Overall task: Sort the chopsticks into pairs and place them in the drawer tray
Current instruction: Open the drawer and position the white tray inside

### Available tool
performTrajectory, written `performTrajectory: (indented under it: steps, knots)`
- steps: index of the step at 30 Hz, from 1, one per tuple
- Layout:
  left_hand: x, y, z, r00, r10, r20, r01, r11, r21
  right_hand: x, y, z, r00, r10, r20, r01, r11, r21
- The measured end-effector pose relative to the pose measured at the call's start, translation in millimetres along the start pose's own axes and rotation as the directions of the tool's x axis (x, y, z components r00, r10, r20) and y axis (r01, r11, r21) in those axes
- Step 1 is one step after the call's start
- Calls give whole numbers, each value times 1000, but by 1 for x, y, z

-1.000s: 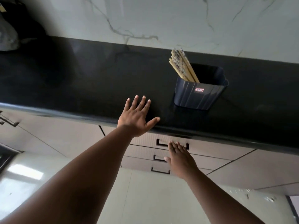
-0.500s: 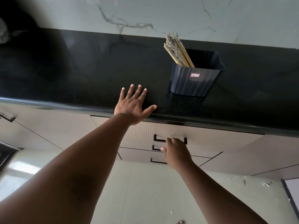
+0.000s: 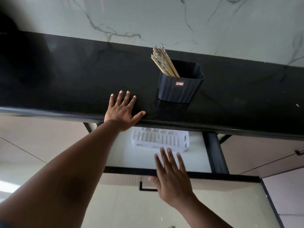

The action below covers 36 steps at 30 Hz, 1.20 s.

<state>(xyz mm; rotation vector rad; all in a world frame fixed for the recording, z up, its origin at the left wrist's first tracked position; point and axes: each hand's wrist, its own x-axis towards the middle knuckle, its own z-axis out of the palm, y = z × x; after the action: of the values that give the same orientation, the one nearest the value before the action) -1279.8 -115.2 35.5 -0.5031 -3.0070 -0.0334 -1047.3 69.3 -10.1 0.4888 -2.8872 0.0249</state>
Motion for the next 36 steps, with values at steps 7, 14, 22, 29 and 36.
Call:
performTrajectory:
  steps: [7, 14, 22, 29, 36]
  knots:
    - [-5, 3, 0, 999, -35, -10, 35, 999, -14, -20, -13, -12, 977, 11, 212, -2, 999, -46]
    - [-21, 13, -8, 990, -97, 102, 111, 984, -142, -13, -10, -35, 931, 53, 362, -160, 949, 272]
    - [-99, 9, -1, 951, 278, -136, -308, 897, -317, 61, 73, -34, 547, 704, 454, -792, 258, 553]
    - [-92, 24, 32, 852, -182, 491, 516, 457, -725, 73, 118, 2, 365, 716, 596, -916, 162, 366]
    - [-82, 48, 47, 792, -227, 567, 608, 379, -698, 59, 116, 24, 397, 693, 602, -900, 164, 405]
